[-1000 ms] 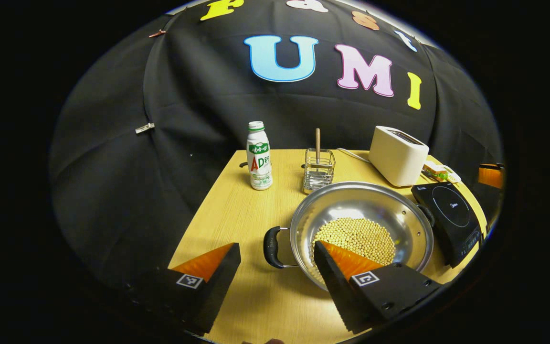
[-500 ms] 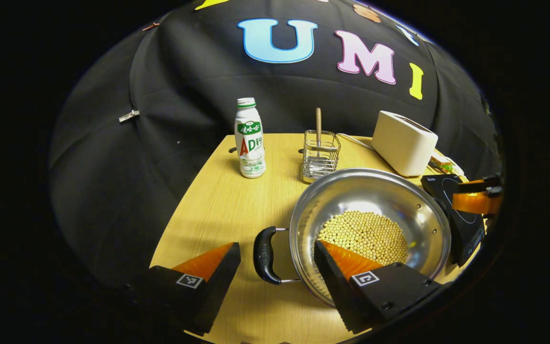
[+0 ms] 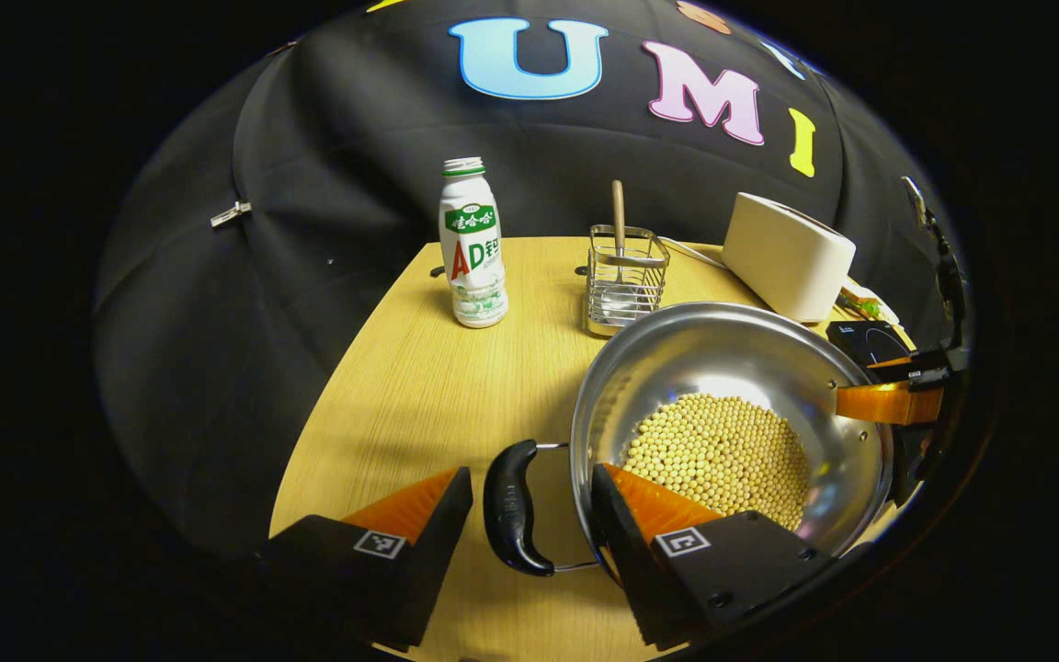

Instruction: First push the handle of the pot to place it horizontally, then grasp the pot with both hands and set it on the induction cooktop.

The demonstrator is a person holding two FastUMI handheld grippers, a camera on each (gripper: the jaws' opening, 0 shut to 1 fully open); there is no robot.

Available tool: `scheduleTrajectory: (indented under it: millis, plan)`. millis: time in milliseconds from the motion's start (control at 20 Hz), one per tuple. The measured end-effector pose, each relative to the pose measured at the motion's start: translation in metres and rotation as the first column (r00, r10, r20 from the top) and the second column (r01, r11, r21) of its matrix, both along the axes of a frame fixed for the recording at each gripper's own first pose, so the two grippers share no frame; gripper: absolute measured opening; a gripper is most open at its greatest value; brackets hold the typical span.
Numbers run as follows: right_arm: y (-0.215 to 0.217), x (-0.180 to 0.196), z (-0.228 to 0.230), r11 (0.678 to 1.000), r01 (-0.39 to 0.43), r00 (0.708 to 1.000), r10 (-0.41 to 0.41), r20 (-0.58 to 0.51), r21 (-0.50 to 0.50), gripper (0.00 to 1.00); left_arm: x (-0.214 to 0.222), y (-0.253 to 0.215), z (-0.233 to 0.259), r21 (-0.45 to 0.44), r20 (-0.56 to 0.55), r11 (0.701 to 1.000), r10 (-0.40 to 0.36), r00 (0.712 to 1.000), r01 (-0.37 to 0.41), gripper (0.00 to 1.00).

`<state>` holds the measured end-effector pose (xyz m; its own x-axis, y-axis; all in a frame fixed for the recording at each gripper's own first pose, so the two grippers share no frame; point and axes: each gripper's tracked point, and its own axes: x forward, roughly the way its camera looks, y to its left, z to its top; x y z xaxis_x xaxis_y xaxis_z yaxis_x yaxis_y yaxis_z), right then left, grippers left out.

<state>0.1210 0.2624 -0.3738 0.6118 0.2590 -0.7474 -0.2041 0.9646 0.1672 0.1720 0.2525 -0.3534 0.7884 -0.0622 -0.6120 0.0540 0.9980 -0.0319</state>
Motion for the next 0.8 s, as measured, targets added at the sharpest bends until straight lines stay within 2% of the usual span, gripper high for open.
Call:
scheduleTrajectory:
  millis: [50,100,150,200,250,300,400,500,650,800]
  plan:
    - [0.005,0.001,-0.005,1.0,-0.006,1.0,0.006,-0.004,0.001,0.99,0.001,-0.002,-0.001,0.0,-0.003,1.0,-0.007,1.0,0.007,0.81]
    - [0.005,0.002,-0.01,1.0,-0.005,1.0,0.005,-0.006,-0.018,0.97,0.002,-0.004,-0.002,0.003,-0.009,1.0,-0.01,1.0,0.01,0.75]
    - [-0.002,0.002,-0.015,0.998,-0.005,1.0,0.004,-0.009,-0.063,0.88,0.002,-0.003,-0.002,0.011,-0.007,1.0,-0.009,1.0,0.009,0.72]
    - [-0.006,-0.002,-0.025,0.996,-0.019,0.999,0.016,-0.034,-0.091,0.85,0.003,-0.003,-0.002,0.016,-0.007,1.0,-0.011,1.0,0.011,0.7]
    - [-0.006,0.0,-0.026,0.996,-0.006,0.999,0.002,-0.036,-0.094,0.69,0.004,-0.004,-0.002,0.011,-0.003,1.0,-0.016,1.0,0.016,0.7]
    - [-0.007,0.0,-0.027,0.996,-0.006,0.999,0.002,-0.036,-0.093,0.73,0.002,-0.004,-0.003,0.007,-0.007,1.0,-0.018,1.0,0.018,0.67]
    - [-0.004,0.0,-0.024,0.995,-0.012,0.999,0.009,-0.036,-0.096,0.67,0.002,-0.004,-0.003,0.011,-0.015,1.0,-0.018,1.0,0.018,0.64]
    - [-0.005,0.002,-0.024,0.997,0.011,0.999,-0.015,-0.046,-0.08,0.66,0.001,-0.004,-0.002,0.023,-0.02,1.0,-0.015,1.0,0.015,0.62]
    - [-0.007,-0.002,-0.021,0.998,0.035,0.997,-0.038,-0.061,-0.048,0.57,-0.003,-0.007,0.001,0.006,-0.021,1.0,0.002,1.0,-0.002,0.58]
    - [-0.014,-0.006,-0.005,0.998,0.026,0.999,-0.028,-0.031,-0.052,0.57,-0.011,-0.014,0.015,0.009,0.001,1.0,0.007,1.0,-0.007,0.57]
